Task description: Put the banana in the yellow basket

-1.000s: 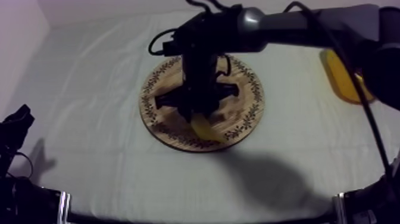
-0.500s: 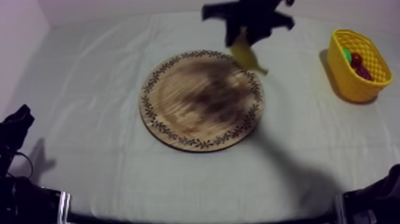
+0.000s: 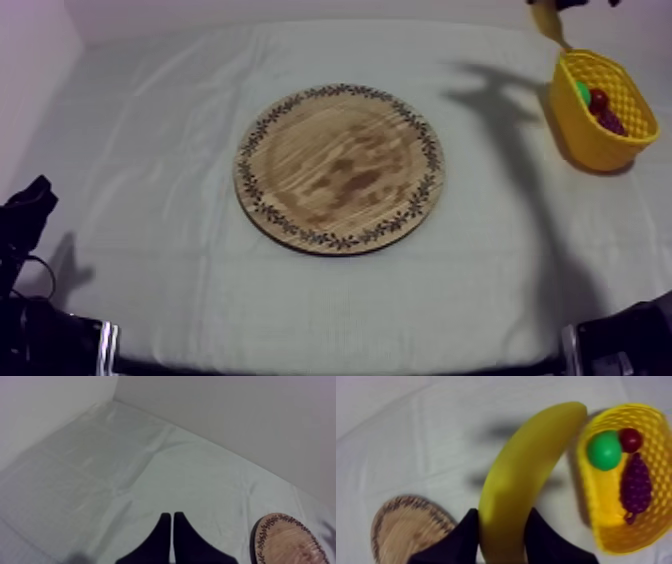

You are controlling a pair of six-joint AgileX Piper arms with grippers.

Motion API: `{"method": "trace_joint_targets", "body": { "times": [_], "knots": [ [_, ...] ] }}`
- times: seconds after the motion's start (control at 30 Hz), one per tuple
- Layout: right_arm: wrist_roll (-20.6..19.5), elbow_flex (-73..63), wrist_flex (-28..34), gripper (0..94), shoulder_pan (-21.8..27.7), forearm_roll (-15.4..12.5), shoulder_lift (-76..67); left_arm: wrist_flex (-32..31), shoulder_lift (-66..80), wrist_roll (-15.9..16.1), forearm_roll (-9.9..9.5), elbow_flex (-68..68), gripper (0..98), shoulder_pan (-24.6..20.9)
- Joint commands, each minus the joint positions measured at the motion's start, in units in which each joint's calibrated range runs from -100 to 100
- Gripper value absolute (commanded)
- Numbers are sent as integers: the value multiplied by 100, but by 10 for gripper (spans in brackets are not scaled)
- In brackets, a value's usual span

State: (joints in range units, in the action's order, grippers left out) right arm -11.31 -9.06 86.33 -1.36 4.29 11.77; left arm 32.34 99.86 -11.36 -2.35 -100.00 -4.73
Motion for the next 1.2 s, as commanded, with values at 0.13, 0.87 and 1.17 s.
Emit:
{"method": "trace_joint_targets", "body": {
  "times": [0.13, 0.87, 1.17],
  "knots": [
    [70, 180, -222, 203, 784, 109, 122, 0, -4, 1, -2, 0, 1, -1],
    [104, 1436, -634, 482, 862, 186, -1101, 0, -4, 1, -2, 0, 1, -1],
    [285, 2223, -646, 435, 581, 23, -3060, 0, -4, 1, -2, 0, 1, -1]
  ]
}}
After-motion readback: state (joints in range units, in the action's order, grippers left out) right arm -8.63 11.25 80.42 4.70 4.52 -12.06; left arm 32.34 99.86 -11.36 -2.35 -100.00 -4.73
